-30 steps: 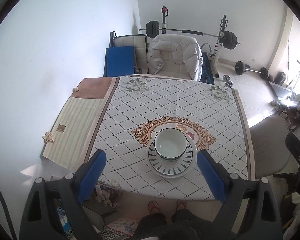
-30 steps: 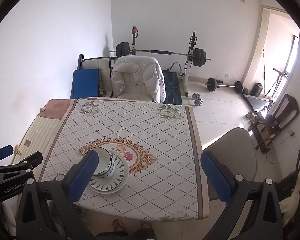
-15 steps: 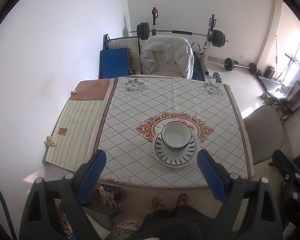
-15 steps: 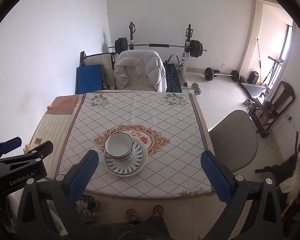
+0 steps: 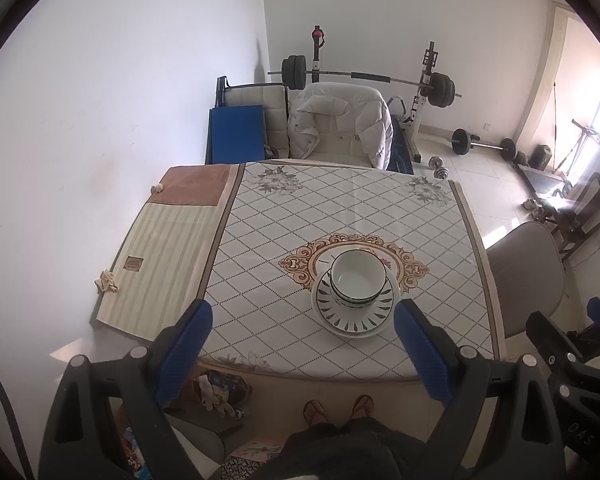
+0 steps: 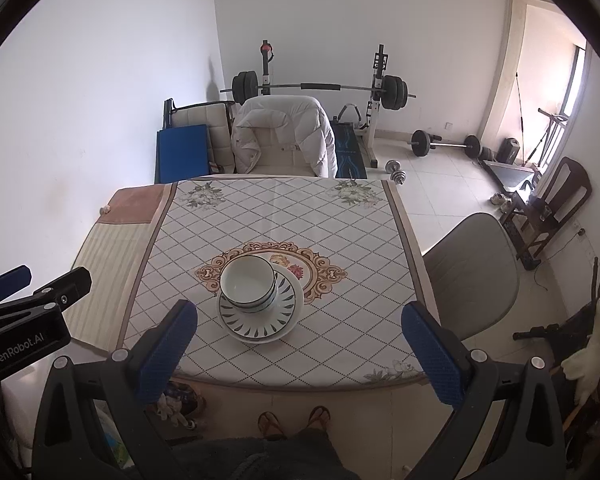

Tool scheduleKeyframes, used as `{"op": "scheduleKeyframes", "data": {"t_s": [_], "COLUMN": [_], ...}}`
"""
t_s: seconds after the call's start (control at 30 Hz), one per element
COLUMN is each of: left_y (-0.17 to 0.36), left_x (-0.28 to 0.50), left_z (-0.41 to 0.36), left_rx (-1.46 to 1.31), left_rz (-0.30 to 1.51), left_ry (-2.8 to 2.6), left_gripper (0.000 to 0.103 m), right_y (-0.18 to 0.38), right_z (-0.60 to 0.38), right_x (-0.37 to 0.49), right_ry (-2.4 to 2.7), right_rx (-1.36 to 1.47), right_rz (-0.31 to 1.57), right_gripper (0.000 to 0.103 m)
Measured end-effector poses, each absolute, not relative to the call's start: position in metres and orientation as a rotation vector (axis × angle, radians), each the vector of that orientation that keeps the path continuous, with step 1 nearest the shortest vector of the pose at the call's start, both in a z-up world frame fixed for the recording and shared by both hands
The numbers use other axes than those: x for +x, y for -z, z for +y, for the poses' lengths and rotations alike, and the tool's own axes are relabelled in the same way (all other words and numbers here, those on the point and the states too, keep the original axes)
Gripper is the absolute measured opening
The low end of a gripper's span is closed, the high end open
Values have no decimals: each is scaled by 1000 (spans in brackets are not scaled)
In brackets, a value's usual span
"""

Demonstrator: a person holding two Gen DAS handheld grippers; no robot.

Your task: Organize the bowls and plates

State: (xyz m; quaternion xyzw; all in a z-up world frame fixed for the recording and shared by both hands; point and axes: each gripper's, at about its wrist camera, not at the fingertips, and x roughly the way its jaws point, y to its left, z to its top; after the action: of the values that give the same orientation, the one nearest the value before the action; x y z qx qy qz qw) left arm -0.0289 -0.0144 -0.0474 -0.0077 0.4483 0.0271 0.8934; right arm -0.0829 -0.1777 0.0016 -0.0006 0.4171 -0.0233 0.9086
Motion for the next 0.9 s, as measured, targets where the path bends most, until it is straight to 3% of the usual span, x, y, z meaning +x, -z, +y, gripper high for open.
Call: {"op": "scheduleKeyframes", "data": {"t_s": [0.9], "left_y": [42], "left_x": [-49], "left_z": [-27], "left_rx": [-32], "left_rz": [913], "left_ry": [-45], "left_gripper": [96], "right_y": [0], "right_z": [-202], "right_x": [-94], "right_ry": [72], "right_rx": [21], "right_rz": [863], "right_gripper": [103]}}
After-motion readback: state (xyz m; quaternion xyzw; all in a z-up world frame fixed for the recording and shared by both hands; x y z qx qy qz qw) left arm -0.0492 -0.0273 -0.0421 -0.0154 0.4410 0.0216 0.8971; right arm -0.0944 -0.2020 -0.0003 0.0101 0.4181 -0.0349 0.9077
